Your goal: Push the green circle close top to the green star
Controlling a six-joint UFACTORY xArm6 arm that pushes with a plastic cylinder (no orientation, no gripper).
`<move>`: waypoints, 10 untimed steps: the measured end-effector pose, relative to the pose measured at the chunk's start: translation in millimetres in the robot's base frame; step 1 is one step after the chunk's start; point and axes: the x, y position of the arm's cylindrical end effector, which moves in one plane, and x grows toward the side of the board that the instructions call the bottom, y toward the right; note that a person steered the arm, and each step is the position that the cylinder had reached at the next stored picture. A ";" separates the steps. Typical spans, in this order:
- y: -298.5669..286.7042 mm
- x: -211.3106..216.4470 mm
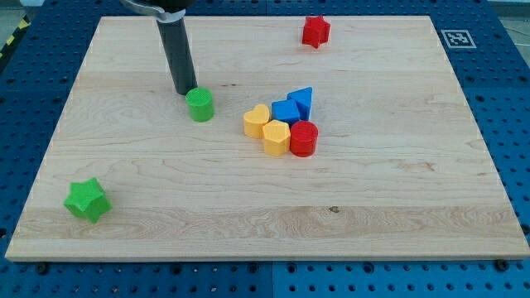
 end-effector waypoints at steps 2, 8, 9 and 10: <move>0.0 -3.6; 1.8 -31.8; 40.0 -30.0; 67.5 -16.4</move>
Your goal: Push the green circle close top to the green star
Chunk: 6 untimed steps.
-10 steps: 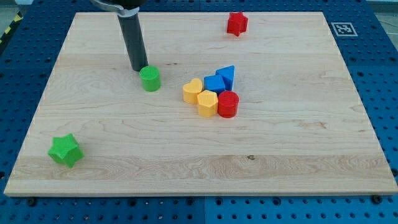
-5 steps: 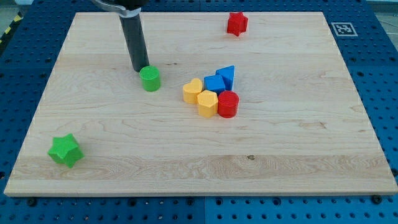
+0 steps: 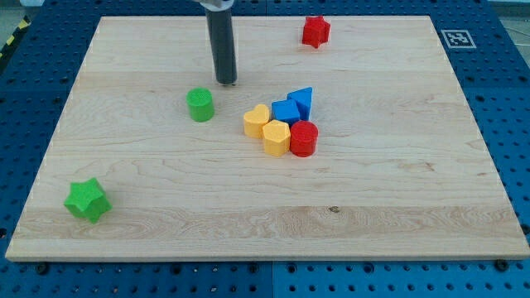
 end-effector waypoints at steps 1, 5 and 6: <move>2.0 36.2; -29.4 48.9; -55.1 48.1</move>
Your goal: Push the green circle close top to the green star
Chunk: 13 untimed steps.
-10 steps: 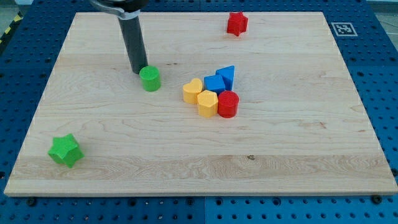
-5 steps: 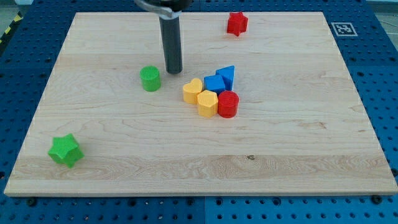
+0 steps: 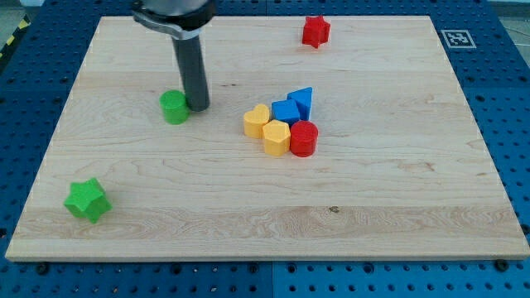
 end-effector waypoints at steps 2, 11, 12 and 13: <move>-42.4 -0.1; -95.7 44.6; -94.5 51.2; -91.5 63.1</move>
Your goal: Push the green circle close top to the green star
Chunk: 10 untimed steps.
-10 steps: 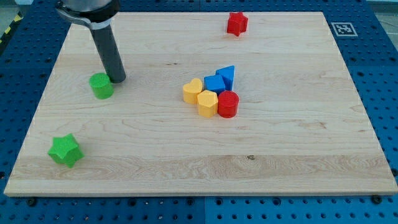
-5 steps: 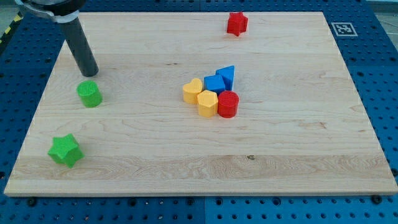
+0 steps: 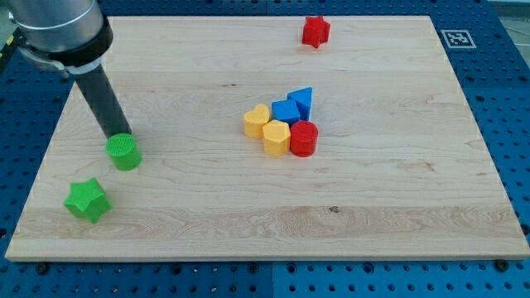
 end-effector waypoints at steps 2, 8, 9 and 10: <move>10.6 -25.3; 37.2 0.4; 32.4 7.4; 32.4 17.9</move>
